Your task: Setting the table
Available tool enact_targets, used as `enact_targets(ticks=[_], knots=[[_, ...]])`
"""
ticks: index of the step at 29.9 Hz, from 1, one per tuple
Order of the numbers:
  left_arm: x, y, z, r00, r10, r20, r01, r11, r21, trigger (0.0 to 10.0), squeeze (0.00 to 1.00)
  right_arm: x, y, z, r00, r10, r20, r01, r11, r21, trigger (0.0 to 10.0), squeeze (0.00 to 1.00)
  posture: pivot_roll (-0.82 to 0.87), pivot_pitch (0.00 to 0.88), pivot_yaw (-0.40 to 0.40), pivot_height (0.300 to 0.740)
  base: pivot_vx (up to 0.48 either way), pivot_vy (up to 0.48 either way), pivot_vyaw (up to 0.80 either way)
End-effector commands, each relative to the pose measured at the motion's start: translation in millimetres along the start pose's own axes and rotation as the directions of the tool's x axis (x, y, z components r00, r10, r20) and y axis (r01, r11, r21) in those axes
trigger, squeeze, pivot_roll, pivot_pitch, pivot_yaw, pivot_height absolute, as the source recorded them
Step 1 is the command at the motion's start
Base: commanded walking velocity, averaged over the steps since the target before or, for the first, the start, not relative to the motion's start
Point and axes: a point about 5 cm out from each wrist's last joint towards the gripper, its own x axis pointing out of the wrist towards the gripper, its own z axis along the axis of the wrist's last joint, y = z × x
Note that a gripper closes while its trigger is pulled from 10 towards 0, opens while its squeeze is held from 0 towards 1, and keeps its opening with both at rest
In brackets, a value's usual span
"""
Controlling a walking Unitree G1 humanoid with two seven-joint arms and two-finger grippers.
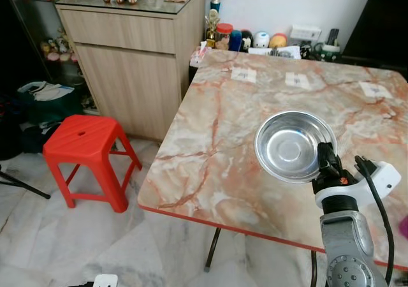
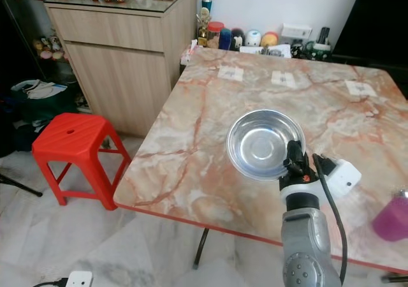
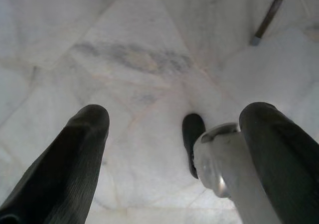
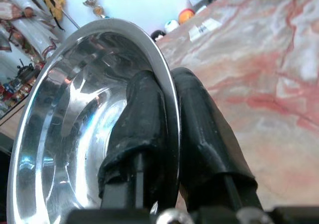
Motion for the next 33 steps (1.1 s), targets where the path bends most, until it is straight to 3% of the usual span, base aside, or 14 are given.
enact_targets(ticks=[1, 11, 33], knots=[[-1.3, -4.4, -6.0, 1.0, -0.004, -0.018, 0.004, 1.0, 0.0, 10.0, 0.0, 3.2, 13.0, 5.2, 0.997, 0.015, 0.072, -0.02, 0.997, 0.077, 10.0, 0.0, 0.01, 0.056, -0.032, 0.74, 0.0, -0.446, -0.8], [-1.2, -3.4, -5.3, 1.0, -0.003, -0.016, 0.003, 1.0, 0.007, 10.0, 0.0, 4.9, 21.6, 13.2, 0.99, 0.057, 0.132, -0.066, 0.996, 0.06, 10.0, 0.0, 0.01, 0.064, -0.028, 0.74, 0.0, -0.444, -0.08], [-0.6, -0.9, -3.4, 1.0, 0.02, -0.014, -0.02, 1.0, 0.014, 10.0, 0.0, 6.9, 19.9, 20.7, 0.981, 0.04, 0.187, -0.05, 0.997, 0.053, 10.0, 0.0, 0.01, 0.087, -0.02, 0.74, 0.0, -0.444, 0.0]])
